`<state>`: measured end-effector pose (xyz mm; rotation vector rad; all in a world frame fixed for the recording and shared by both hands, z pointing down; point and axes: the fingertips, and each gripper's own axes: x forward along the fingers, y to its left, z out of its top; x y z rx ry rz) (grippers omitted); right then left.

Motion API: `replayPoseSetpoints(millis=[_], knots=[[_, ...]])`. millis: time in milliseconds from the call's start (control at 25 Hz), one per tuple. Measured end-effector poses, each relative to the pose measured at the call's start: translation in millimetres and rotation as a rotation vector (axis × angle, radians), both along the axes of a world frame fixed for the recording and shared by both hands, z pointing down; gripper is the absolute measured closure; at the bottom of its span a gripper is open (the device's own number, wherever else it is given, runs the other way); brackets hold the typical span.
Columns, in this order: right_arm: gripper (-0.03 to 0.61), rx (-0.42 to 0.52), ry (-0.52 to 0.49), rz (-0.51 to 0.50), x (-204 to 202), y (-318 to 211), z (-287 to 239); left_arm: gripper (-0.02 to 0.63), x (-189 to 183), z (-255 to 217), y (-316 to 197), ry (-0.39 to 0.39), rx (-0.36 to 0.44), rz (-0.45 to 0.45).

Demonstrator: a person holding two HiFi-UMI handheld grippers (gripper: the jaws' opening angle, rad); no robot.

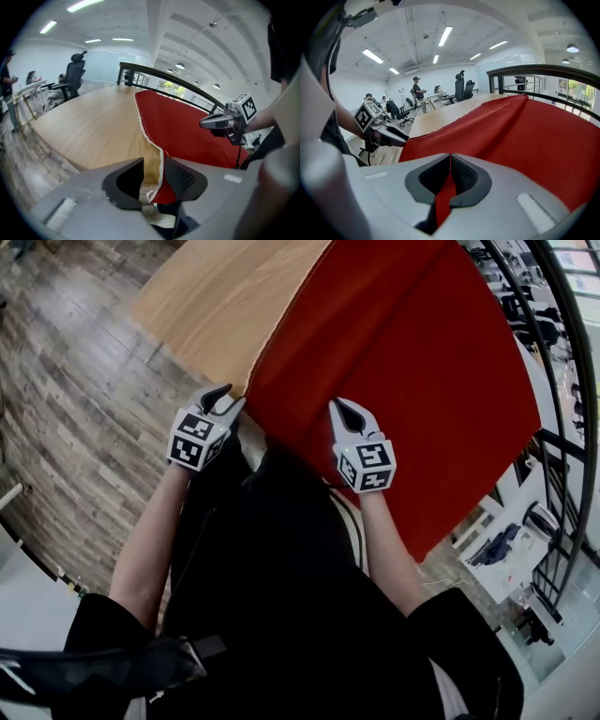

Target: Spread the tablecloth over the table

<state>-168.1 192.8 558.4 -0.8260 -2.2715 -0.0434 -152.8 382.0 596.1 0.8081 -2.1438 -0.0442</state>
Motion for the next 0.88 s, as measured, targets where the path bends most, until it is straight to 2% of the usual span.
replayPoseSetpoints(millis=[80,200,280,320,360,520,680,760,800,840,880], knots=[[0.565,0.025,-0.006,0.030,-3,2,-1,0.469,-4,8,-14,-0.004,-0.065,0.078],[0.565,0.040,-0.010,0.094,-1,3,-5,0.547,-8,21,-18,0.002,-0.116,0.070],[0.565,0.047,-0.014,0.111,2,5,-9,0.544,-8,20,-17,0.006,-0.114,0.054],[0.565,0.053,-0.018,0.112,2,6,-10,0.580,-9,20,-15,0.010,-0.108,0.050],[0.565,0.056,-0.021,0.113,2,7,-11,0.606,-11,18,-13,0.019,-0.089,0.045],[0.565,0.038,-0.027,0.143,-6,-3,-12,0.609,-18,-1,-6,0.050,0.018,0.023],[0.565,0.031,-0.029,0.111,-9,-4,-12,0.605,-15,-8,-3,0.009,-0.015,0.053],[0.565,0.018,-0.032,0.091,-10,-1,-12,0.363,-16,-4,-9,0.009,-0.031,0.049],[0.565,0.011,-0.032,0.085,-10,-1,-12,0.339,-16,1,-11,0.011,-0.054,0.037],[0.565,0.003,-0.031,0.080,-10,-3,-11,0.343,-15,8,-10,0.005,-0.094,0.022],[0.565,-0.005,-0.029,0.075,-9,-5,-11,0.397,-16,13,-8,-0.007,-0.141,0.003]])
